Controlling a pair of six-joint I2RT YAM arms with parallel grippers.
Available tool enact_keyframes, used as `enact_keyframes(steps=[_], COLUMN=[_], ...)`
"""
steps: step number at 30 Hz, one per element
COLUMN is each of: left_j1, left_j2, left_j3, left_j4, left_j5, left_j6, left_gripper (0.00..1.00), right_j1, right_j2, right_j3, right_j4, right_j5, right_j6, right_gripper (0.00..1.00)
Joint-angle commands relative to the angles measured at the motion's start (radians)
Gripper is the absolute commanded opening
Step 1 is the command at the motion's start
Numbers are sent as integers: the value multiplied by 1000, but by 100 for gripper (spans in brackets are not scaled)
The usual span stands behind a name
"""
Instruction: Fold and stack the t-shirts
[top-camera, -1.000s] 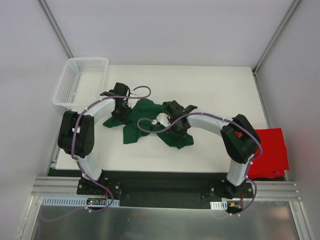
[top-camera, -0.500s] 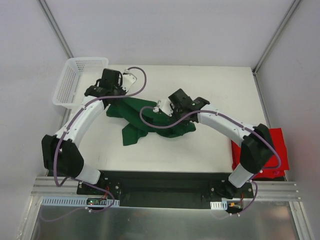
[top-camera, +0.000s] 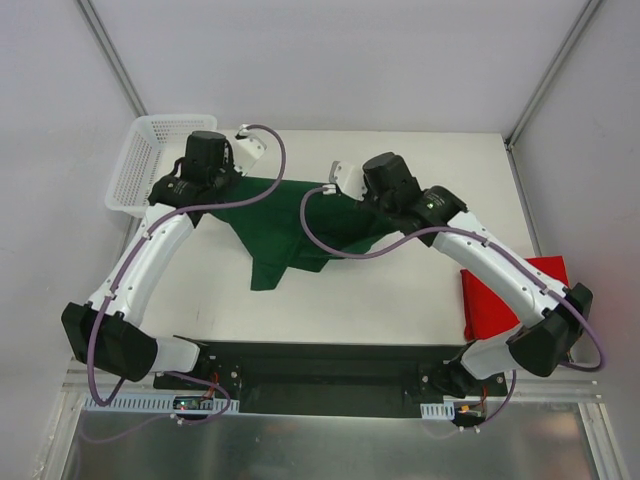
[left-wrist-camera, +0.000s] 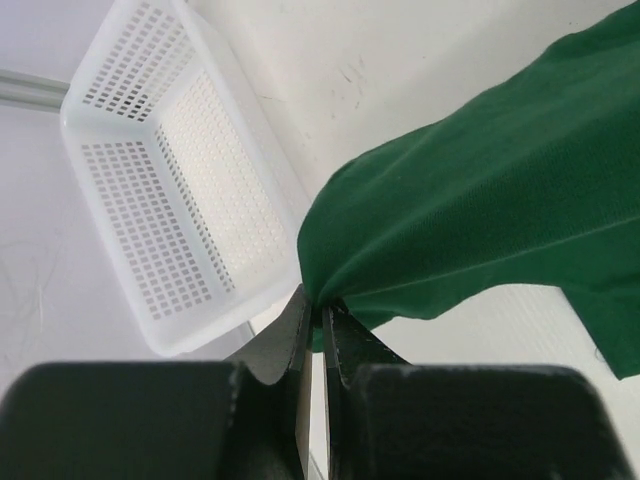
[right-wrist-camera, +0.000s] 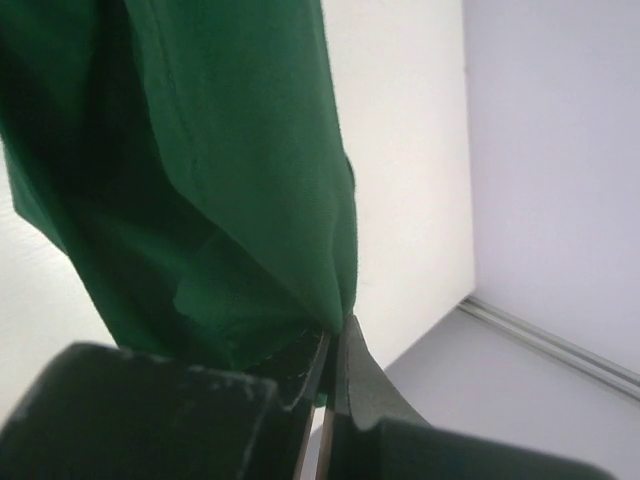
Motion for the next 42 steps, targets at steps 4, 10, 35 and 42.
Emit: enact_keyframes(steps=[4, 10, 35, 42], left_j1=[-2, -2, -2, 2], left_j2=[-108, -197, -498, -502], left_j3=[105, 174, 223, 223], left_j4=[8, 31, 48, 42], left_j5=[-120, -163, -183, -184], left_j6=[84, 130, 210, 212], left_gripper=[0, 0, 0, 0], right_j1=[-15, -59, -227, -265], right_j2=[-139, -208, -435, -428], right_j3=[38, 56, 174, 212], right_j4=[129, 213, 60, 11], right_j5=[241, 288, 97, 43], right_j6=[-134, -208, -50, -1], right_gripper=[1, 1, 1, 1])
